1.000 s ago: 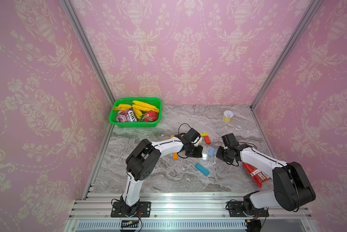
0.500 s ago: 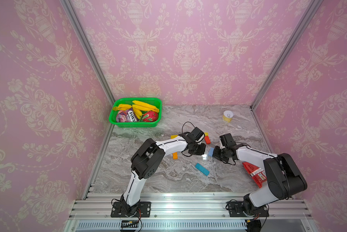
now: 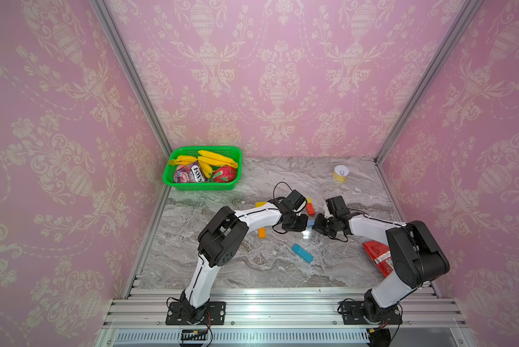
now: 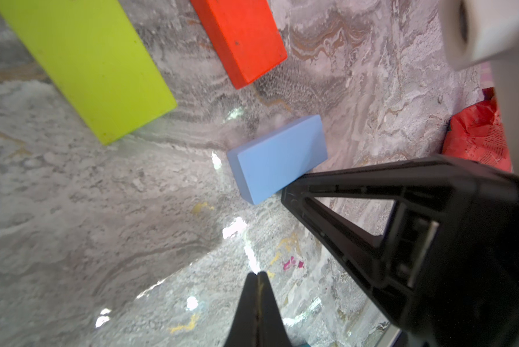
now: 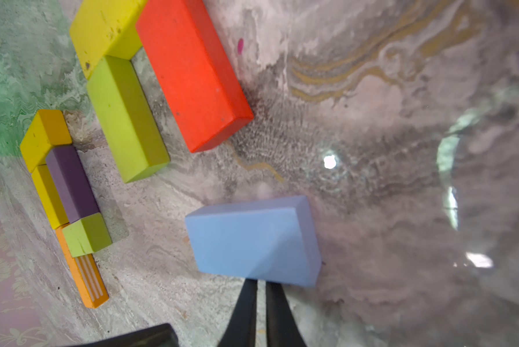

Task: Assemble the letter p with building blocks
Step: Assemble the building block at the center of the board.

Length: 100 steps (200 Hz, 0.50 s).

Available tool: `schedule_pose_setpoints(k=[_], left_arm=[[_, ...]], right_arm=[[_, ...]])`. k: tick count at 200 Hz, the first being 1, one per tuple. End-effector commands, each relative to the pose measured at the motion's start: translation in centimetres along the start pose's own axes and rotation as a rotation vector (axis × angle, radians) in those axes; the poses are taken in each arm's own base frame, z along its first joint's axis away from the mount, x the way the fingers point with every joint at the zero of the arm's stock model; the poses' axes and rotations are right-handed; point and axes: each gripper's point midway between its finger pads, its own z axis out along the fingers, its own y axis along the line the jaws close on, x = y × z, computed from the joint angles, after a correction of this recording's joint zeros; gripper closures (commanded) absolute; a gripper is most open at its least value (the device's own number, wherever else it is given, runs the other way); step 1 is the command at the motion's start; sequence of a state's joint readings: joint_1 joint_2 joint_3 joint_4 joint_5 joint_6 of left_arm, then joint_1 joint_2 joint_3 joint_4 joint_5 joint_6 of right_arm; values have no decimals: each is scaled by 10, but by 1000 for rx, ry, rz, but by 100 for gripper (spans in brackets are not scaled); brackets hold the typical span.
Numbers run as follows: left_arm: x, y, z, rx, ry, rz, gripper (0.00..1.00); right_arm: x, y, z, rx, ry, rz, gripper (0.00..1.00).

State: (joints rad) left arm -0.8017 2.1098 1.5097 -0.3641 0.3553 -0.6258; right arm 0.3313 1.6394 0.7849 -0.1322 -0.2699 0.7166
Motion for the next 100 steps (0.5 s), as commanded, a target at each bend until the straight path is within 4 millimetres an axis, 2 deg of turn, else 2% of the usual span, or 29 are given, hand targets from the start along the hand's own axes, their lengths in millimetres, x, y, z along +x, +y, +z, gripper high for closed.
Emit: schedule_pose_setpoints(k=[1,48,76,100], left_arm=[[-3,8,1,-34,1,1,100],[-5,11,1,-37,-1,-4,100],[-9,16,-1,-38,-7,-14,100],[-14,20,-5,-40,-19,-20,100]], right_arm=[[19,-26,5,95,60,34,88],[23,-46,-10,176,49,38,87],[19,-55,-8,188,56,60,87],[12,-52,-4,177,58,59,87]])
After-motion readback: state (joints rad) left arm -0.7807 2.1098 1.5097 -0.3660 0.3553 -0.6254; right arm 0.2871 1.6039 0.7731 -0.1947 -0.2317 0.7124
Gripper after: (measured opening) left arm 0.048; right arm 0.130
